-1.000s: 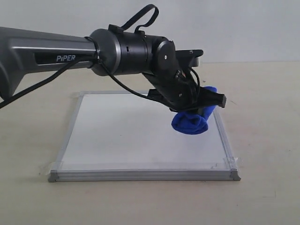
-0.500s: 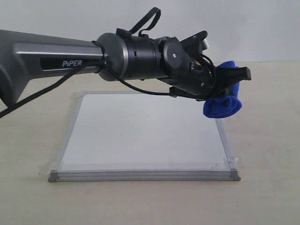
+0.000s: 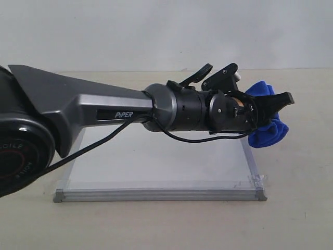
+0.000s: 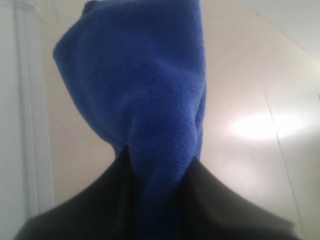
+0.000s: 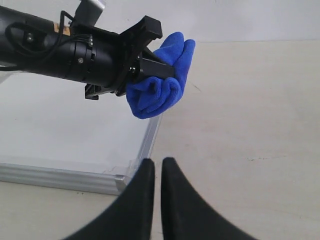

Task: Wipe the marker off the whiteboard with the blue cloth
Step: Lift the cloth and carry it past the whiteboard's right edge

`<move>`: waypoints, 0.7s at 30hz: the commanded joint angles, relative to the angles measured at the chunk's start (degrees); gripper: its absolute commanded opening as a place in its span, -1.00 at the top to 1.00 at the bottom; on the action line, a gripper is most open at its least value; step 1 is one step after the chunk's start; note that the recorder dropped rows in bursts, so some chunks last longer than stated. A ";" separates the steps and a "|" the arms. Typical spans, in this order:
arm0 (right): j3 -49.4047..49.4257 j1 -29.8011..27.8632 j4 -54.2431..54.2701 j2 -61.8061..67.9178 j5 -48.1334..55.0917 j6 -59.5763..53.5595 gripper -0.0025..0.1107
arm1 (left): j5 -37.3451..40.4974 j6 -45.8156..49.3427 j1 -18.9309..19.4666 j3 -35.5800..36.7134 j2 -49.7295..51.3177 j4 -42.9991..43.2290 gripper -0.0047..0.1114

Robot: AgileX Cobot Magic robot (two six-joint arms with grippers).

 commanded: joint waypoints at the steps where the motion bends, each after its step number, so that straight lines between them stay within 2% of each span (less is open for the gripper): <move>1: -0.06 -0.13 -0.06 -0.24 -0.40 0.13 0.93 | -5.04 -0.96 -1.12 0.21 0.49 -3.80 0.84; 21: -0.06 -0.13 -0.06 -0.24 -0.29 0.13 0.93 | -5.30 -0.96 -1.51 0.21 5.04 -7.72 0.84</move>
